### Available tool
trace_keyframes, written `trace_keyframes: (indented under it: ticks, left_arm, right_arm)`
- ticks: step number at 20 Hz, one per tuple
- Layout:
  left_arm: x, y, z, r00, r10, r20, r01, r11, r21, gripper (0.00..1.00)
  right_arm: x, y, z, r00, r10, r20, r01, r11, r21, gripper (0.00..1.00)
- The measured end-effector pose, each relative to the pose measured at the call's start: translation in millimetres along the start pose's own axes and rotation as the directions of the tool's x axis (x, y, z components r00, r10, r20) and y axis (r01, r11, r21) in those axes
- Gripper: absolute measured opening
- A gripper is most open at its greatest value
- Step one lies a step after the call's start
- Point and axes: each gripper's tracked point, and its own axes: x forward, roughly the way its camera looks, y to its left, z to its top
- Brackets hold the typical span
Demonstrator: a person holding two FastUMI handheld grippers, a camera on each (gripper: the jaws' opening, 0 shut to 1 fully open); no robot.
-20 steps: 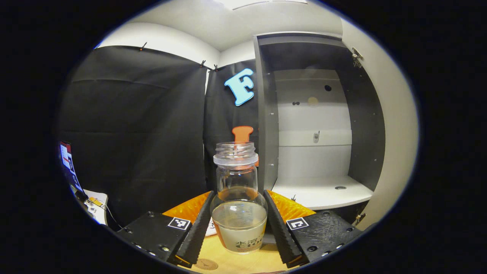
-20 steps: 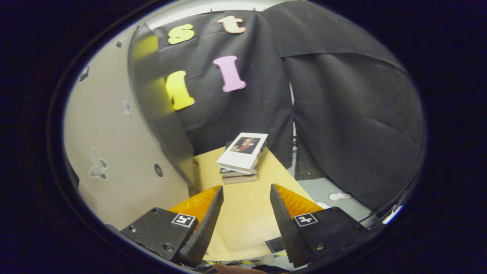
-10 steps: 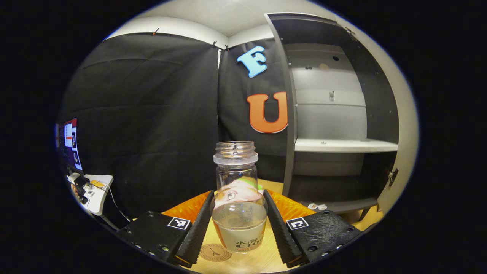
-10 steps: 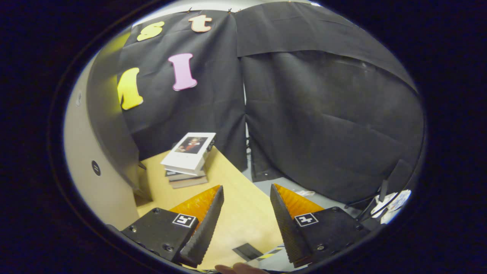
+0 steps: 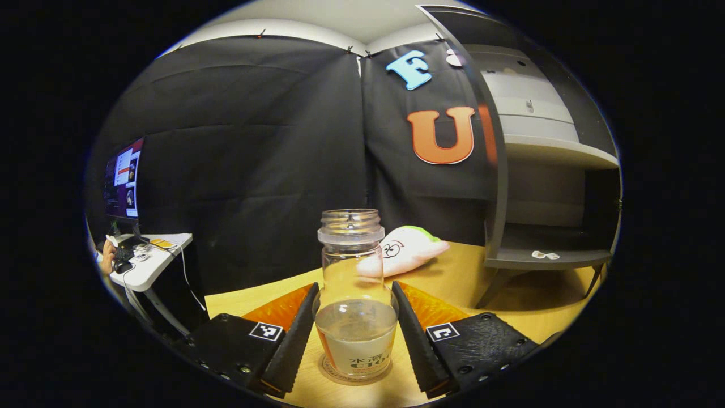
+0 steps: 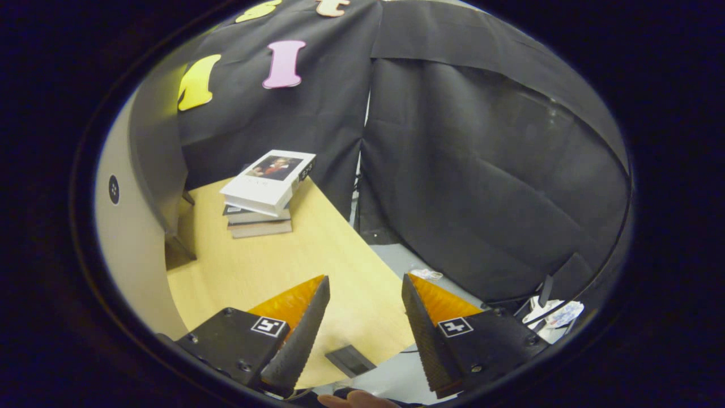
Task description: Open the cabinet door with the right hand, grasp the bottle in the cabinet with the left hand and place it on the coaster, then close the cabinet door with the right hand.
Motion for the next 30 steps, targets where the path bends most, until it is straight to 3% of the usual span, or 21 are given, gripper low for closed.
trace_keyframes:
  ticks: [8, 13, 20, 24, 30]
  left_arm:
    - [6, 3, -22, 1.0, 0.029, -0.007, -0.028, 0.999, 0.018, 0.77]
    - [9, 10, -29, 0.998, 0.046, -0.033, -0.046, 0.999, -0.028, 0.98]
    - [8, 10, -8, 0.997, 0.047, 0.058, -0.047, 0.999, -0.01, 0.98]
    - [7, 8, -2, 0.996, 0.036, 0.076, -0.036, 0.999, 0.0, 0.98]
    - [4, 11, 21, 0.991, 0.047, 0.122, -0.05, 0.998, 0.027, 0.98]
  right_arm:
    - [-8, 33, -8, 0.999, 0.05, -0.008, -0.051, 0.996, -0.079, 0.83]
    - [-8, 39, -15, 0.997, 0.071, -0.034, -0.074, 0.993, -0.088, 0.83]
    - [-1, 36, -30, 0.995, 0.068, -0.072, -0.074, 0.993, -0.087, 0.83]
    - [-5, 34, -31, 0.996, 0.077, -0.039, -0.082, 0.989, -0.124, 0.83]
    - [-1, 24, -34, 0.996, 0.074, -0.056, -0.078, 0.994, -0.076, 0.83]
